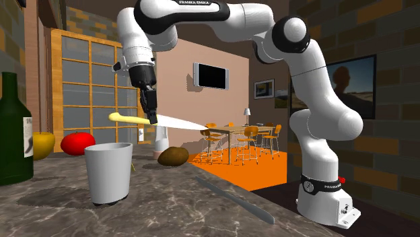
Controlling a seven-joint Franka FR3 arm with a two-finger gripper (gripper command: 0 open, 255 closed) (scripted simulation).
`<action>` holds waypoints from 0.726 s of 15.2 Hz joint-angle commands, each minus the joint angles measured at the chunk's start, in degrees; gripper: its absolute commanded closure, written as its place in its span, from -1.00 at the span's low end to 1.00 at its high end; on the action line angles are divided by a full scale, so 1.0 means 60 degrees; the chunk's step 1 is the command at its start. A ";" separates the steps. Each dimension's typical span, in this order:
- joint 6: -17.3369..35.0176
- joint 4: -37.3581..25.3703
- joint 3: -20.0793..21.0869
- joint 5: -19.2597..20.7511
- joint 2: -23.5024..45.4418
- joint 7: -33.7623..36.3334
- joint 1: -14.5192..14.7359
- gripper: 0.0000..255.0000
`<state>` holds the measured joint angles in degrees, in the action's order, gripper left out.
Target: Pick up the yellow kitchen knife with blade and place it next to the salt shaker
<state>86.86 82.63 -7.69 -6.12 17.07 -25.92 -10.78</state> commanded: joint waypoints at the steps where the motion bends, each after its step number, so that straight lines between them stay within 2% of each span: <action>1: 0.0262 0.0235 0.0006 -0.0003 0.0024 -0.0010 0.0012 1.00; 11: 0.1505 0.1396 0.0019 -0.0025 0.0110 -0.0102 0.0042 1.00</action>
<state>95.16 90.33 -7.55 -6.26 17.68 -26.41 -10.50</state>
